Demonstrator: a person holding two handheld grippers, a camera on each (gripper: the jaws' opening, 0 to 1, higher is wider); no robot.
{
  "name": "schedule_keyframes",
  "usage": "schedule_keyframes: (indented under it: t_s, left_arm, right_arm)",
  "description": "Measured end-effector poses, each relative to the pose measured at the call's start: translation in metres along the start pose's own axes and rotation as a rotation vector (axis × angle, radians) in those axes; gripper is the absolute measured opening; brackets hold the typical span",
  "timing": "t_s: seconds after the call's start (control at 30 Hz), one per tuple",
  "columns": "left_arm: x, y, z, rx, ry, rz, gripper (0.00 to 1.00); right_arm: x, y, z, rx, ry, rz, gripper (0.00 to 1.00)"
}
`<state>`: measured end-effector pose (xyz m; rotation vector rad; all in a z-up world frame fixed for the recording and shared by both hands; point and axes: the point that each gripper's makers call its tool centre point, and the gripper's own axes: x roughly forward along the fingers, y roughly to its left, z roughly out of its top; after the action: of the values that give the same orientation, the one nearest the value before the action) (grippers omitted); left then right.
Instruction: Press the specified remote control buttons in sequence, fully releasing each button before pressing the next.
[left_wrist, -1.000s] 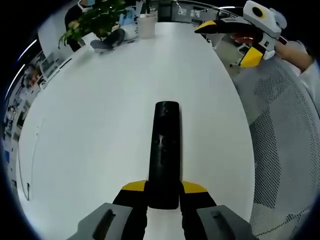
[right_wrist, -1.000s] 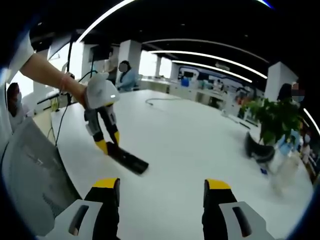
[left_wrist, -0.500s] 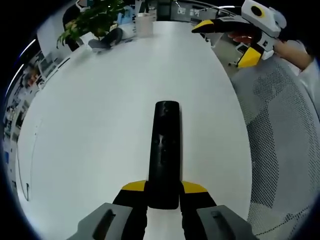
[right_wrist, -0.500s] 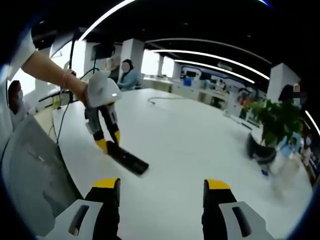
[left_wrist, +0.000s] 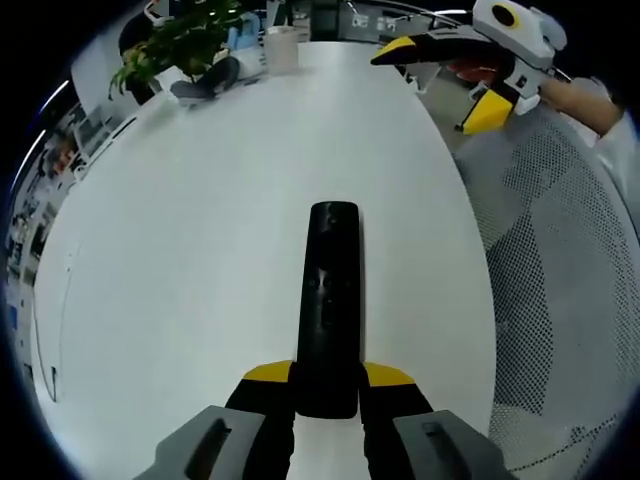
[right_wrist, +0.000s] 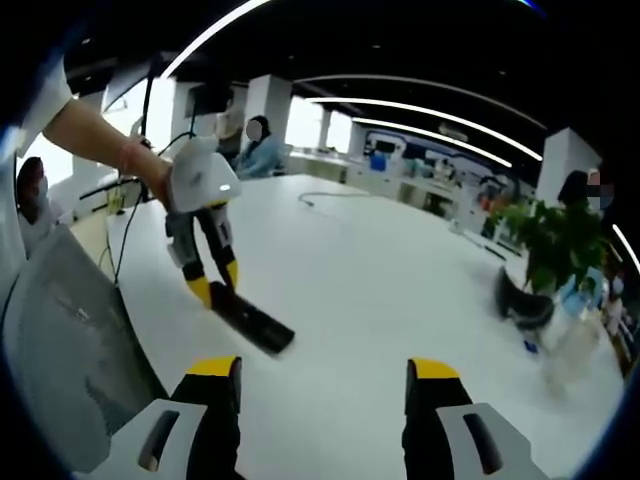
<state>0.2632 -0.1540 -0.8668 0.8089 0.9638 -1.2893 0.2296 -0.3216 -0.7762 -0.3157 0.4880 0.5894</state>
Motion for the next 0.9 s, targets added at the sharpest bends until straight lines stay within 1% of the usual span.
schedule_keyframes:
  t_s: [0.4,0.9]
  left_arm:
    - [0.000,-0.010,0.000,0.004,-0.001,-0.010,0.24]
    - [0.000,-0.017,-0.001,0.014,0.001,-0.025,0.24]
  right_arm:
    - [0.000,0.000,0.000,0.001,0.000,0.001,0.64]
    - [0.000,-0.001,-0.001,0.000,0.003,0.001,0.64]
